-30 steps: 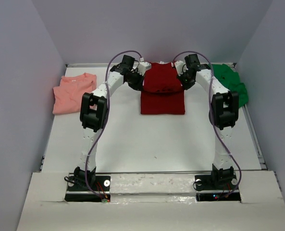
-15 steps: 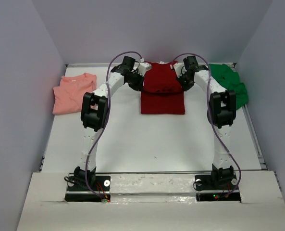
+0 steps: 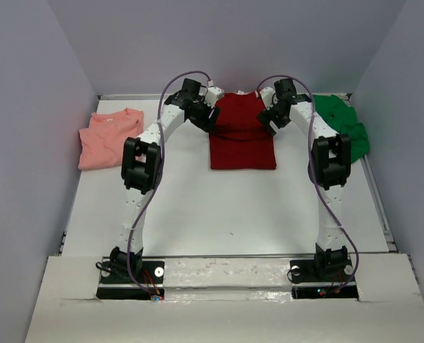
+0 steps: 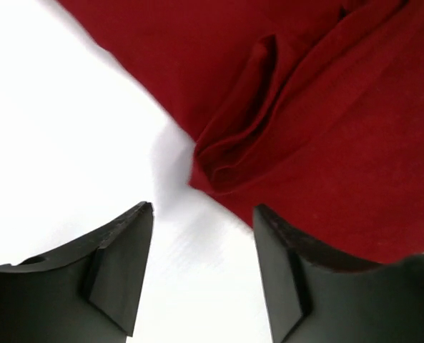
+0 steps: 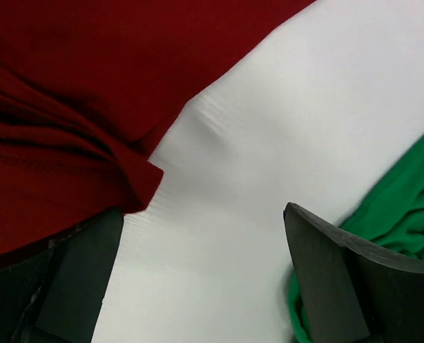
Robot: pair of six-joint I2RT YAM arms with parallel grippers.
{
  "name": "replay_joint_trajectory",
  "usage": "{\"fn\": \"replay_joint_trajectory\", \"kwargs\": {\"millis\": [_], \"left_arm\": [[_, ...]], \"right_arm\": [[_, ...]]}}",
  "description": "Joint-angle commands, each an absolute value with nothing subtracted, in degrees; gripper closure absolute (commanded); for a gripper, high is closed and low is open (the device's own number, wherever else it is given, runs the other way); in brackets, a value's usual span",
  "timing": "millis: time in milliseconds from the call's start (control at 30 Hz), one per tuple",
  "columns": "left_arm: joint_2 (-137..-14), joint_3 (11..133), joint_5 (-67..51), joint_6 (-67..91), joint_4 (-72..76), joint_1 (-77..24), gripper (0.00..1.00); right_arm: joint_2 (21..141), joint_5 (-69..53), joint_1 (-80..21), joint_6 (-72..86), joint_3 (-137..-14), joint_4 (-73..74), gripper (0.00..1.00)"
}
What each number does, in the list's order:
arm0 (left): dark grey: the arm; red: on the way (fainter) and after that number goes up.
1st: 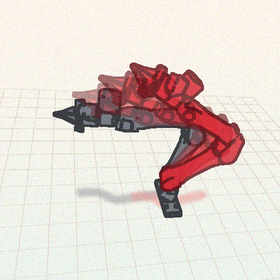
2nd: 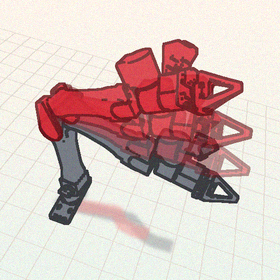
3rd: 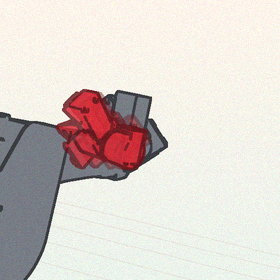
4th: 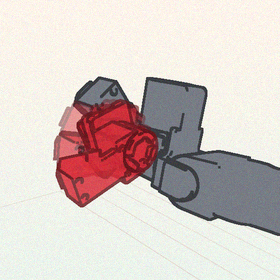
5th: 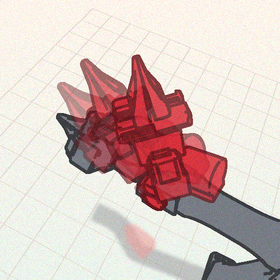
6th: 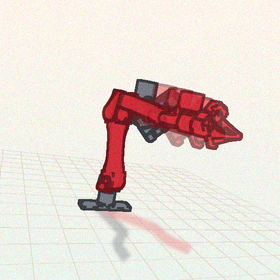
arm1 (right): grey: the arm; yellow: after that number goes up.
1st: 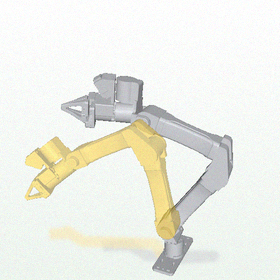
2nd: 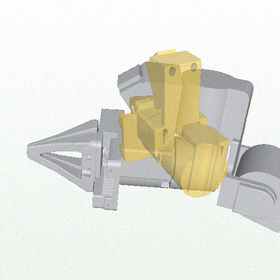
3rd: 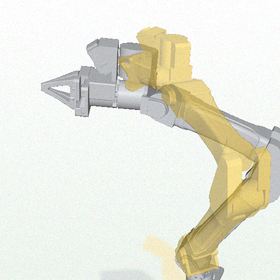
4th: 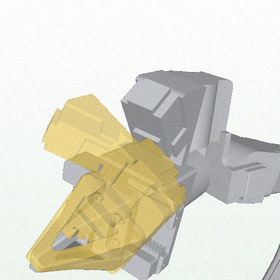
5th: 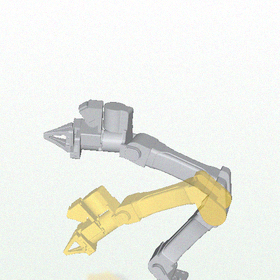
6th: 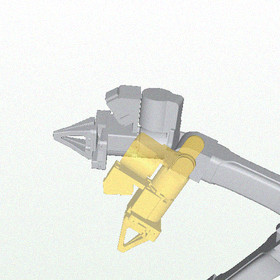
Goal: Fold and stack the t-shirts
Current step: Fold the tshirt
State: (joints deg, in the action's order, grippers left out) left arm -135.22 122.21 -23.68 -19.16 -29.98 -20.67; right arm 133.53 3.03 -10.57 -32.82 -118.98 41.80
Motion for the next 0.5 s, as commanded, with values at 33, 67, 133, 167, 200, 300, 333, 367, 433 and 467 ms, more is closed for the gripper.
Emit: {"fn": "replay_joint_trajectory", "kwargs": {"millis": [33,67,133,167,200,300,333,367,433,467], "left_arm": [[-124.90,130.33,-17.32,-20.31,-28.04,-18.11,0.28],[-123.59,131.47,-16.79,-20.30,-27.86,-17.67,0.26],[-119.11,131.75,-14.60,-20.74,-27.78,-16.88,0.23],[-117.35,130.36,-13.46,-20.66,-27.51,-16.79,0.22],[-113.68,129.04,-11.36,-20.65,-26.99,-16.61,0.20],[-105.49,119.65,-9.06,-20.04,-24.89,-16.26,0.16],[-103.55,116.23,-9.05,-19.78,-24.18,-16.17,0.16],[-99.62,108.97,-9.66,-18.99,-23.39,-15.91,0.16],[-96.26,98.25,-10.98,-18.81,-21.63,-15.82,0.19],[-93.54,94.69,-13.16,-18.81,-21.36,-15.82,0.24]], "right_arm": [[126.84,7.38,-10.28,-35.33,-126.29,42.53,0.00],[125.70,7.73,-10.28,-35.33,-126.91,42.89,0.00],[121.65,7.13,-10.28,-34.98,-127.44,44.55,0.00],[120.07,6.42,-10.28,-34.63,-127.35,45.26,0.00],[116.93,4.07,-10.28,-33.24,-127.09,47.00,0.00],[109.99,-0.60,-10.28,-31.56,-122.71,48.86,0.04],[108.30,-2.44,-10.28,-30.94,-120.61,49.13,0.07],[106.89,-4.38,-10.81,-30.50,-116.50,50.09,0.13],[103.73,-10.51,-10.81,-29.01,-112.09,52.29,0.77],[102.93,-12.29,-10.81,-28.22,-107.19,52.64,1.00]]}}
